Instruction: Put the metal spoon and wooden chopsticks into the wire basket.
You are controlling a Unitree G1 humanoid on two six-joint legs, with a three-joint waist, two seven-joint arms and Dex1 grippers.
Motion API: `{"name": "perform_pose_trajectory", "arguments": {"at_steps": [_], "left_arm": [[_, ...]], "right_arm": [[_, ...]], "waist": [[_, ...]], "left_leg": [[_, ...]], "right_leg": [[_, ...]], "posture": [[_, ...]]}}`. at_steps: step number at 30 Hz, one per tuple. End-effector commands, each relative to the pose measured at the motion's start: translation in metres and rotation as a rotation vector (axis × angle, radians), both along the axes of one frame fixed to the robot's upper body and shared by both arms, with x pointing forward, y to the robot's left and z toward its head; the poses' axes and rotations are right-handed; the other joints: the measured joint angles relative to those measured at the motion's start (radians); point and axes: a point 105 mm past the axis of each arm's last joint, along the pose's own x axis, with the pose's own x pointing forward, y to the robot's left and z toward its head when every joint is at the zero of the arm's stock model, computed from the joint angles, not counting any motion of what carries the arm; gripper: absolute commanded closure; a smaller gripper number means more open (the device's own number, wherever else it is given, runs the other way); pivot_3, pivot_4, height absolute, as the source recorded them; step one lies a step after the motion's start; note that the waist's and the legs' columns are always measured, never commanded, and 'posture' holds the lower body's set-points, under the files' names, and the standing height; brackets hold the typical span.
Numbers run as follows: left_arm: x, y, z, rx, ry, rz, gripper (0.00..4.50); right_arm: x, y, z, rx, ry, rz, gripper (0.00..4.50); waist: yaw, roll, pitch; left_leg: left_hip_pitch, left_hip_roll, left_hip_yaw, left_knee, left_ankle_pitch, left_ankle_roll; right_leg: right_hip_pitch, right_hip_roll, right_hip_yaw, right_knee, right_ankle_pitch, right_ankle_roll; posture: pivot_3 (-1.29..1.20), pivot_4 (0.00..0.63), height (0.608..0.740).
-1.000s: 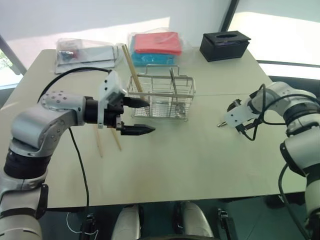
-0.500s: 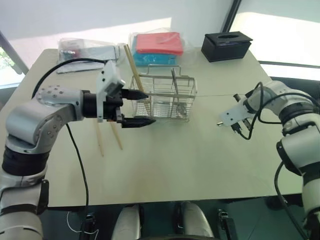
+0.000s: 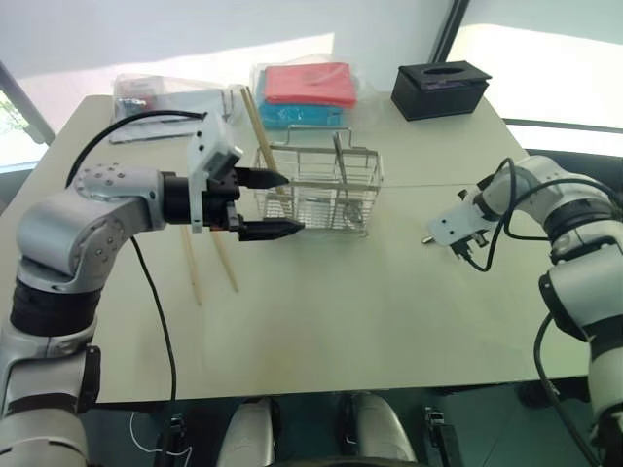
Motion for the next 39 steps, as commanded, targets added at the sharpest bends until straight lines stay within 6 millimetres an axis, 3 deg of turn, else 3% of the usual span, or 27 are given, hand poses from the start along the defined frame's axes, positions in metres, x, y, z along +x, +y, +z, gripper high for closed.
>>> {"name": "perform_pose_trajectory", "arguments": {"at_steps": [1, 25, 28, 31, 39], "left_arm": [[-0.002, -0.001, 0.013, -0.013, -0.064, -0.012, 0.00], [-0.001, 0.008, 0.021, -0.022, -0.083, 0.048, 0.00], [-0.001, 0.008, 0.022, -0.023, -0.084, 0.053, 0.00], [-0.001, 0.008, 0.023, -0.023, -0.085, 0.056, 0.00], [0.003, 0.008, 0.027, -0.035, -0.100, 0.067, 0.00]], "right_arm": [[0.005, -0.002, 0.014, -0.011, -0.049, -0.007, 2.13], [0.011, -0.002, 0.003, -0.016, -0.066, -0.072, 2.13], [0.012, -0.002, 0.001, -0.021, -0.069, -0.075, 2.90], [0.012, -0.002, 0.000, -0.018, -0.066, -0.080, 4.44], [0.012, 0.001, -0.002, 0.015, -0.062, -0.095, 4.44]], "waist": [[0.000, 0.000, 0.000], [0.000, 0.000, 0.000], [0.000, 0.000, 0.000], [-0.001, 0.000, 0.000], [-0.001, -0.001, -0.001]], "left_leg": [[0.000, 0.000, 0.000, 0.000, 0.000, 0.000], [0.000, 0.000, 0.000, 0.001, 0.000, 0.000], [0.000, 0.000, 0.000, 0.001, 0.000, 0.000], [0.000, 0.000, 0.000, 0.001, 0.000, 0.000], [0.001, 0.000, -0.001, 0.004, 0.000, 0.000]], "right_leg": [[0.000, 0.000, 0.000, 0.000, 0.000, 0.000], [0.000, 0.000, 0.000, 0.000, 0.000, 0.000], [0.000, 0.000, 0.000, 0.000, 0.000, 0.000], [0.000, 0.000, 0.000, 0.000, 0.000, 0.000], [0.003, 0.000, 0.000, 0.001, 0.000, 0.000]], "posture": [[0.00, 0.150, 0.703], [0.00, 0.150, 0.703], [0.00, 0.150, 0.703], [0.00, 0.150, 0.703], [0.00, 0.150, 0.703]]}}
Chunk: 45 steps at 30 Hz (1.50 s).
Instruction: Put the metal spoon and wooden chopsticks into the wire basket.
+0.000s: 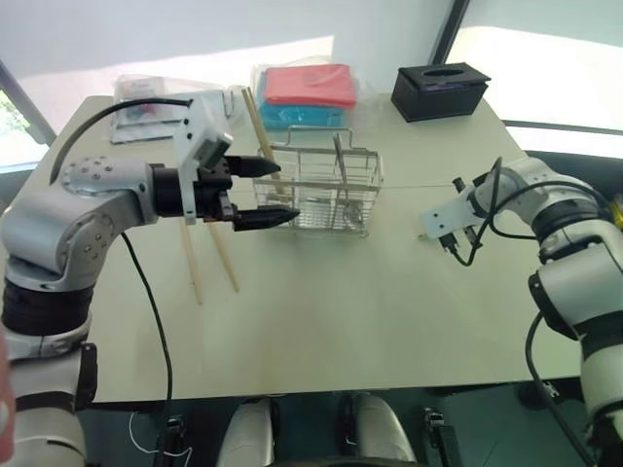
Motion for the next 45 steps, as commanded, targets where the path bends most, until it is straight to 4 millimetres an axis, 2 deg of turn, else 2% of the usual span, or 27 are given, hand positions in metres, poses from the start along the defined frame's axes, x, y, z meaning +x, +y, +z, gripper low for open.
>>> {"name": "perform_pose_trajectory", "arguments": {"at_steps": [1, 5, 9, 12, 15, 19, 23, 27, 28, 30, 32, 35, 39, 45], "left_arm": [[-0.001, 0.001, 0.017, -0.014, -0.068, 0.002, 0.00], [0.002, 0.000, 0.018, -0.031, -0.069, 0.010, 0.00], [0.007, 0.001, 0.020, -0.042, -0.074, 0.012, 0.00], [0.012, 0.000, 0.022, -0.044, -0.088, 0.006, 0.00], [0.017, -0.002, 0.027, -0.058, -0.104, 0.001, 0.00], [0.023, 0.001, 0.033, -0.093, -0.121, 0.021, 0.00], [0.028, 0.011, 0.041, -0.142, -0.142, 0.081, 0.00], [0.026, 0.023, 0.046, -0.188, -0.163, 0.136, 0.00], [0.025, 0.024, 0.047, -0.196, -0.167, 0.147, 0.00], [0.025, 0.027, 0.047, -0.208, -0.171, 0.166, 0.00], [0.025, 0.029, 0.046, -0.219, -0.170, 0.183, 0.00], [0.028, 0.033, 0.045, -0.240, -0.158, 0.209, 0.00], [0.031, 0.034, 0.049, -0.244, -0.162, 0.211, 0.00], [0.035, 0.032, 0.051, -0.241, -0.177, 0.210, 0.00]], "right_arm": [[0.000, 0.000, 0.002, 0.016, -0.011, -0.001, 4.44], [0.002, -0.003, 0.008, 0.018, -0.043, 0.002, 4.44], [0.002, 0.000, 0.014, 0.108, -0.043, -0.032, 4.44], [0.004, -0.003, 0.015, 0.078, -0.089, -0.006, 4.44], [0.010, 0.001, 0.034, 0.135, -0.157, -0.005, 4.44], [0.014, 0.006, 0.072, 0.258, -0.261, 0.004, 4.44], [0.020, 0.007, 0.126, 0.495, -0.464, -0.041, 4.44], [0.018, -0.001, 0.202, 0.999, -0.746, -0.164, 4.44], [0.014, -0.001, 0.215, 1.117, -0.788, -0.190, 4.44], [0.003, 0.003, 0.229, 1.272, -0.839, -0.217, 4.44], [-0.012, 0.011, 0.234, 1.366, -0.868, -0.234, 4.44], [-0.031, 0.023, 0.226, 1.409, -0.883, -0.281, 4.44], [-0.038, 0.036, 0.216, 1.439, -0.817, -0.301, 4.44], [-0.050, 0.066, 0.235, 1.465, -0.765, -0.198, 4.44]], "waist": [[0.000, 0.000, 0.000], [-0.001, 0.000, 0.000], [-0.001, 0.000, 0.000], [0.001, 0.000, 0.000], [0.002, 0.000, 0.000], [0.000, 0.001, 0.000], [-0.001, 0.002, 0.001], [0.001, 0.002, 0.001], [0.003, 0.002, 0.001], [0.008, 0.001, 0.001], [0.011, -0.001, -0.001], [0.016, -0.001, -0.001], [0.018, 0.000, 0.000], [0.008, 0.000, 0.000]], "left_leg": [[0.000, 0.000, 0.000, 0.000, 0.000, 0.000], [0.000, 0.000, 0.000, 0.000, 0.000, 0.000], [0.000, 0.000, 0.000, 0.000, 0.000, 0.000], [-0.001, 0.000, 0.000, 0.001, 0.000, 0.000], [-0.001, 0.000, 0.000, 0.001, 0.000, 0.000], [-0.001, 0.000, 0.000, 0.001, 0.000, 0.000], [-0.001, 0.000, 0.000, 0.001, 0.000, 0.000], [-0.001, 0.001, 0.000, 0.000, 0.000, 0.000], [-0.001, 0.001, 0.000, 0.000, 0.000, 0.000], [-0.001, 0.001, 0.000, 0.000, 0.000, 0.000], [-0.001, 0.001, -0.001, 0.001, 0.000, 0.000], [-0.003, 0.001, -0.002, 0.003, -0.001, 0.001], [-0.004, 0.000, -0.002, 0.005, -0.003, 0.006], [-0.004, 0.000, -0.002, 0.004, -0.005, 0.008]], "right_leg": [[0.000, 0.000, 0.000, 0.000, 0.000, 0.000], [0.000, 0.000, 0.000, 0.000, 0.000, 0.000], [0.000, 0.000, 0.000, 0.000, 0.000, 0.000], [0.000, 0.000, 0.000, 0.000, 0.000, 0.000], [0.000, 0.000, 0.000, 0.000, 0.000, 0.000], [0.000, 0.000, 0.000, 0.000, 0.000, 0.000], [-0.001, 0.000, 0.000, 0.000, 0.000, 0.000], [-0.001, 0.000, 0.000, 0.000, 0.000, 0.000], [0.000, 0.000, 0.000, 0.000, 0.000, 0.000], [0.000, 0.000, -0.001, 0.000, 0.000, 0.000], [0.002, 0.000, -0.002, 0.001, 0.001, 0.001], [0.002, -0.001, -0.003, 0.002, 0.001, 0.002], [0.001, -0.001, -0.003, 0.002, 0.002, 0.002], [0.000, -0.001, -0.003, 0.001, 0.002, 0.002]], "posture": [[0.00, 0.150, 0.703], [0.00, 0.150, 0.703], [0.00, 0.150, 0.703], [0.00, 0.150, 0.703], [0.00, 0.150, 0.703], [0.00, 0.150, 0.703], [0.00, 0.150, 0.703], [0.00, 0.150, 0.703], [0.00, 0.150, 0.703], [0.00, 0.150, 0.703], [0.00, 0.150, 0.703], [0.00, 0.150, 0.703], [0.00, 0.150, 0.703], [0.00, 0.150, 0.703]]}}
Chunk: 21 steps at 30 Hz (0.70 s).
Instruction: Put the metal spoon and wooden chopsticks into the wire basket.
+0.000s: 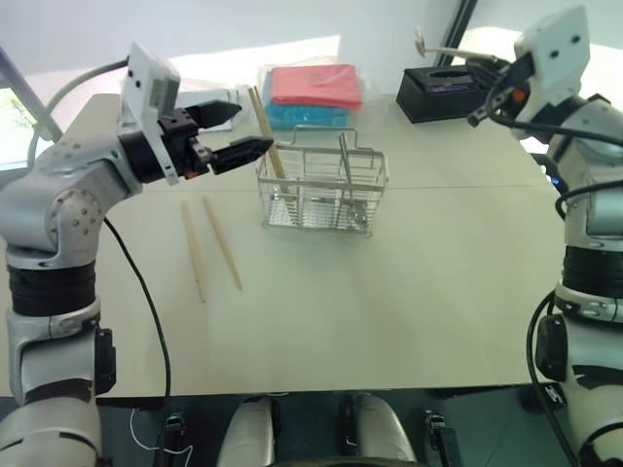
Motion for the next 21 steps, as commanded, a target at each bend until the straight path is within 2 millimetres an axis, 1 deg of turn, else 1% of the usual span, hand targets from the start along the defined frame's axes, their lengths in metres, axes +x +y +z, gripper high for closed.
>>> {"name": "perform_pose_trajectory", "arguments": {"at_steps": [1, 3, 7, 10, 17, 21], "left_arm": [[-0.003, -0.001, 0.015, -0.004, -0.073, -0.007, 0.00], [-0.003, -0.001, 0.013, 0.004, -0.072, -0.007, 0.00], [-0.002, 0.000, 0.010, 0.028, -0.069, -0.012, 0.00], [0.000, 0.002, 0.010, 0.047, -0.073, -0.021, 0.00], [0.003, 0.002, 0.013, 0.059, -0.088, -0.034, 0.00], [0.003, -0.001, 0.013, 0.063, -0.093, -0.046, 0.00]], "right_arm": [[-0.022, 0.021, 0.029, -0.014, -0.073, 0.093, 4.44], [-0.032, 0.027, 0.026, -0.020, -0.030, 0.143, 4.44], [-0.056, 0.041, 0.010, -0.062, 0.081, 0.262, 4.44], [-0.073, 0.048, -0.008, -0.117, 0.158, 0.326, 4.44], [-0.088, 0.046, -0.033, -0.139, 0.267, 0.334, 4.44], [-0.088, 0.044, -0.044, -0.141, 0.303, 0.325, 4.44]], "waist": [[-0.001, 0.000, 0.000], [-0.001, 0.000, 0.000], [0.006, 0.000, 0.000], [0.006, -0.001, 0.000], [0.003, -0.001, 0.000], [0.003, -0.001, 0.000]], "left_leg": [[0.000, 0.000, 0.000, 0.000, 0.000, 0.000], [0.000, 0.000, 0.000, 0.000, 0.000, 0.001], [0.000, 0.000, 0.000, 0.000, -0.001, 0.002], [0.000, 0.000, 0.000, 0.000, -0.002, 0.003], [0.000, 0.000, 0.000, 0.000, -0.002, 0.003], [0.000, 0.000, 0.000, 0.000, -0.002, 0.003]], "right_leg": [[0.000, 0.000, 0.000, 0.000, 0.000, 0.000], [0.000, 0.000, 0.000, 0.001, 0.000, 0.000], [0.000, 0.000, 0.000, 0.001, 0.000, 0.000], [0.001, 0.000, 0.000, -0.001, 0.000, 0.000], [0.000, 0.000, 0.000, -0.002, 0.000, 0.000], [0.000, 0.000, 0.000, -0.002, 0.000, 0.000]], "posture": [[0.00, 0.150, 0.703], [0.00, 0.150, 0.703], [0.00, 0.150, 0.703], [0.00, 0.150, 0.703], [0.00, 0.150, 0.703], [0.00, 0.150, 0.703]]}}
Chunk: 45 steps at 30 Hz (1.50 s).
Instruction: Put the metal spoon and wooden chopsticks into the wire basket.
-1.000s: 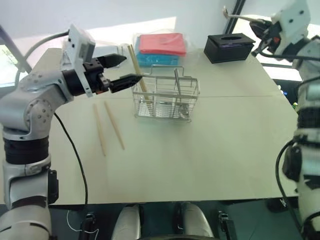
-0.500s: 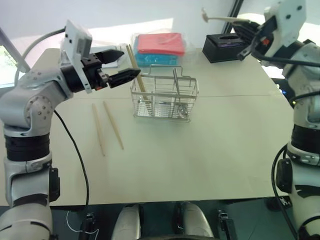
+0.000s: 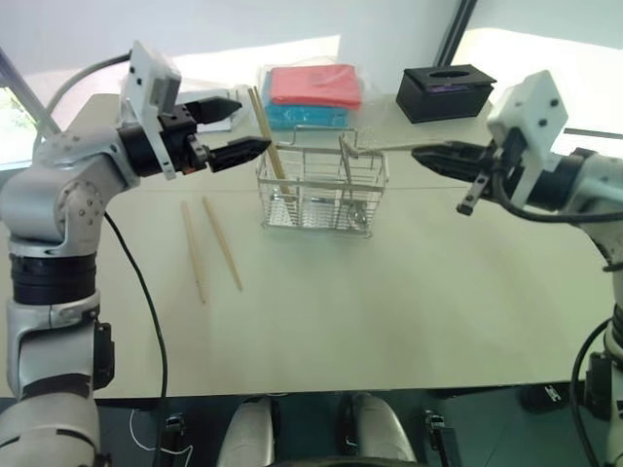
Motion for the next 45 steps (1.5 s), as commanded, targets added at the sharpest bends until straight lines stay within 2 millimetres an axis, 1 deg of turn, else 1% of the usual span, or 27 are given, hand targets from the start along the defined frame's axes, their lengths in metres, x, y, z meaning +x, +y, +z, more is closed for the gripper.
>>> {"name": "perform_pose_trajectory", "arguments": {"at_steps": [1, 3, 5, 7, 9, 12, 13, 15, 16, 18, 19, 21, 25, 27, 29, 31, 32, 34, 36, 37, 38, 39, 40, 41, 43, 45], "left_arm": [[-0.005, -0.003, 0.016, 0.007, -0.069, -0.014, 0.00], [-0.006, -0.004, 0.017, 0.009, -0.073, -0.019, 0.00], [-0.007, -0.004, 0.017, 0.015, -0.078, -0.021, 0.00], [-0.008, -0.004, 0.016, 0.017, -0.079, -0.020, 0.00], [-0.008, -0.004, 0.017, 0.018, -0.080, -0.019, 0.00], [-0.009, -0.004, 0.018, 0.019, -0.087, -0.015, 0.00], [-0.010, -0.004, 0.019, 0.019, -0.089, -0.013, 0.00], [-0.011, -0.003, 0.020, 0.018, -0.092, -0.009, 0.00], [-0.011, -0.002, 0.020, 0.019, -0.094, -0.004, 0.00], [-0.012, 0.000, 0.020, 0.021, -0.095, 0.005, 0.00], [-0.012, 0.001, 0.021, 0.022, -0.096, 0.010, 0.00], [-0.013, 0.003, 0.021, 0.024, -0.096, 0.018, 0.00], [-0.013, 0.010, 0.020, 0.027, -0.094, 0.047, 0.00], [-0.012, 0.018, 0.020, 0.028, -0.094, 0.081, 0.00], [-0.012, 0.031, 0.022, 0.011, -0.094, 0.139, 0.00], [-0.010, 0.043, 0.025, -0.015, -0.087, 0.206, 0.00], [-0.008, 0.050, 0.027, -0.028, -0.078, 0.261, 0.00], [-0.001, 0.068, 0.029, -0.057, -0.049, 0.406, 0.00], [0.009, 0.087, 0.031, -0.130, 0.009, 0.570, 0.00], [0.011, 0.093, 0.031, -0.155, 0.031, 0.615, 0.00], [0.017, 0.103, 0.028, -0.202, 0.085, 0.698, 0.00], [0.022, 0.115, 0.021, -0.258, 0.168, 0.790, 0.00], [0.026, 0.122, 0.014, -0.293, 0.232, 0.850, 0.00], [0.030, 0.131, -0.001, -0.331, 0.341, 0.930, 0.00], [0.034, 0.139, -0.023, -0.346, 0.483, 1.020, 0.00], [0.039, 0.138, -0.044, -0.300, 0.573, 1.062, 0.00]], "right_arm": [[-0.005, -0.003, 0.008, -0.002, -0.043, -0.014, 4.44], [-0.002, -0.007, -0.005, -0.035, -0.010, -0.022, 4.44], [0.003, -0.010, -0.012, -0.052, 0.009, -0.025, 4.44], [0.010, -0.010, -0.014, -0.051, 0.010, -0.029, 4.44], [0.022, -0.012, -0.014, -0.067, 0.004, -0.045, 4.44], [0.040, -0.016, -0.015, -0.078, -0.005, -0.075, 3.49], [0.044, -0.016, -0.014, -0.080, -0.013, -0.080, 3.03], [0.051, -0.016, -0.013, -0.084, -0.027, -0.084, 1.92], [0.053, -0.015, -0.012, -0.088, -0.038, -0.083, 1.47], [0.056, -0.013, -0.009, -0.088, -0.054, -0.079, 0.40], [0.058, -0.012, -0.008, -0.082, -0.056, -0.078, 0.03], [0.059, -0.013, -0.003, -0.062, -0.064, -0.080, 0.03], [0.063, -0.017, 0.016, 0.009, -0.107, -0.095, 0.03], [0.065, -0.022, 0.035, 0.076, -0.159, -0.109, 0.03], [0.064, -0.028, 0.060, 0.180, -0.212, -0.116, 0.03], [0.059, -0.030, 0.079, 0.278, -0.234, -0.093, 0.03], [0.053, -0.029, 0.087, 0.325, -0.235, -0.057, 0.03], [0.034, -0.020, 0.098, 0.410, -0.206, 0.070, 0.03], [0.009, -0.009, 0.094, 0.445, -0.146, 0.241, 0.03], [0.001, -0.005, 0.092, 0.447, -0.130, 0.284, 0.03], [-0.005, -0.002, 0.081, 0.424, -0.091, 0.313, 0.03], [-0.008, 0.002, 0.066, 0.379, -0.055, 0.324, 0.03], [-0.011, 0.004, 0.056, 0.348, -0.029, 0.332, 0.03], [-0.016, 0.008, 0.042, 0.306, 0.011, 0.350, 0.03], [-0.024, 0.013, 0.024, 0.260, 0.058, 0.383, 0.03], [-0.030, 0.018, 0.012, 0.237, 0.086, 0.402, 0.03]], "waist": [[0.000, 0.000, 0.000], [0.001, 0.000, 0.000], [0.002, 0.000, 0.000], [0.000, 0.000, 0.000], [-0.002, 0.000, 0.000], [-0.004, 0.000, 0.000], [-0.004, 0.000, 0.000], [-0.003, 0.000, 0.000], [-0.003, 0.000, 0.000], [-0.001, 0.000, 0.000], [-0.001, 0.000, 0.000], [-0.001, 0.000, 0.000], [-0.003, 0.000, 0.000], [-0.003, 0.000, 0.000], [-0.004, 0.000, 0.000], [-0.004, 0.000, 0.000], [-0.004, 0.000, 0.000], [-0.002, 0.000, 0.000], [0.002, 0.000, 0.000], [0.005, -0.001, 0.000], [0.006, -0.002, 0.000], [0.012, -0.003, -0.001], [0.015, -0.004, -0.002], [0.018, -0.005, -0.003], [0.019, -0.005, -0.003], [0.019, -0.006, -0.002]], "left_leg": [[0.000, 0.000, 0.000, 0.000, 0.000, 0.000], [0.000, 0.000, 0.000, 0.000, 0.000, 0.000], [0.000, 0.000, 0.000, 0.000, 0.000, 0.000], [0.000, 0.000, 0.000, 0.000, 0.000, 0.000], [0.000, 0.000, 0.000, 0.000, 0.000, 0.000], [0.000, 0.000, 0.000, 0.000, 0.000, 0.000], [0.000, 0.000, 0.000, 0.000, 0.000, 0.000], [0.000, 0.000, 0.000, 0.000, 0.000, 0.000], [0.000, 0.000, 0.000, 0.000, 0.000, 0.000], [0.000, 0.000, 0.001, 0.000, 0.000, 0.000], [-0.001, 0.000, 0.001, 0.000, 0.000, 0.000], [-0.001, 0.000, 0.001, 0.000, 0.000, 0.000], [0.000, 0.000, 0.000, 0.000, 0.000, 0.000], [0.000, 0.000, 0.000, 0.000, 0.000, 0.000], [0.000, 0.000, 0.001, 0.000, 0.000, 0.000], [0.000, 0.000, 0.001, -0.001, 0.000, 0.000], [0.000, 0.000, 0.001, -0.001, 0.000, 0.000], [0.000, 0.001, 0.001, -0.001, 0.000, 0.000], [0.000, 0.000, 0.000, -0.001, 0.000, 0.000], [0.000, 0.000, -0.001, -0.001, 0.000, 0.000], [0.000, 0.000, -0.002, -0.001, 0.000, 0.000], [0.000, 0.000, -0.002, -0.001, 0.000, 0.001], [0.000, 0.000, -0.002, -0.001, 0.000, 0.001], [0.000, 0.000, -0.002, 0.000, 0.000, 0.001], [0.000, -0.001, -0.002, 0.000, 0.000, 0.001], [0.000, -0.001, -0.002, 0.000, 0.000, 0.001]], "right_leg": [[0.000, 0.000, 0.000, 0.000, 0.000, 0.000], [0.000, 0.000, 0.000, 0.000, 0.000, 0.000], [0.000, 0.000, 0.000, 0.000, 0.000, 0.000], [0.000, 0.000, 0.000, 0.000, 0.000, 0.000], [0.000, 0.000, 0.000, 0.000, 0.000, 0.000], [-0.001, 0.000, 0.000, 0.000, 0.000, 0.000], [-0.001, 0.000, 0.000, 0.000, 0.000, 0.000], [-0.001, 0.000, 0.000, 0.000, 0.000, 0.000], [-0.001, 0.000, 0.000, 0.000, 0.000, 0.000], [-0.001, 0.000, 0.000, 0.000, 0.000, 0.000], [-0.001, 0.000, 0.000, 0.000, 0.000, 0.000], [-0.001, 0.000, 0.000, 0.000, 0.000, 0.000], [-0.001, 0.000, 0.000, 0.000, 0.000, 0.000], [-0.001, 0.000, 0.000, 0.000, 0.000, 0.000], [-0.001, 0.000, 0.000, 0.000, 0.000, 0.000], [-0.002, 0.000, 0.000, 0.000, 0.000, 0.000], [-0.002, 0.000, 0.000, 0.000, 0.000, 0.000], [-0.002, 0.000, 0.000, 0.000, 0.000, 0.000], [0.000, 0.000, 0.000, 0.000, 0.000, 0.000], [0.000, 0.000, 0.000, 0.000, 0.000, 0.000], [0.001, 0.000, -0.001, 0.000, 0.000, 0.000], [0.001, 0.000, -0.001, 0.000, 0.000, 0.001], [0.002, 0.000, -0.001, 0.000, 0.001, 0.001], [0.003, 0.000, -0.001, 0.000, 0.001, 0.001], [0.002, 0.000, -0.001, 0.000, 0.001, 0.002], [0.002, 0.000, -0.001, 0.000, 0.001, 0.002]], "posture": [[0.00, 0.150, 0.703], [0.00, 0.150, 0.703], [0.00, 0.150, 0.703], [0.00, 0.150, 0.703], [0.00, 0.150, 0.703], [0.00, 0.150, 0.703], [0.00, 0.150, 0.703], [0.00, 0.150, 0.703], [0.00, 0.150, 0.703], [0.00, 0.150, 0.703], [0.00, 0.150, 0.703], [0.00, 0.150, 0.703], [0.00, 0.150, 0.703], [0.00, 0.150, 0.703], [0.00, 0.150, 0.703], [0.00, 0.150, 0.703], [0.00, 0.150, 0.703], [0.00, 0.150, 0.703], [0.00, 0.150, 0.703], [0.00, 0.150, 0.703], [0.00, 0.150, 0.703], [0.00, 0.150, 0.703], [0.00, 0.150, 0.703], [0.00, 0.150, 0.703], [0.00, 0.150, 0.703], [0.00, 0.150, 0.703]]}}
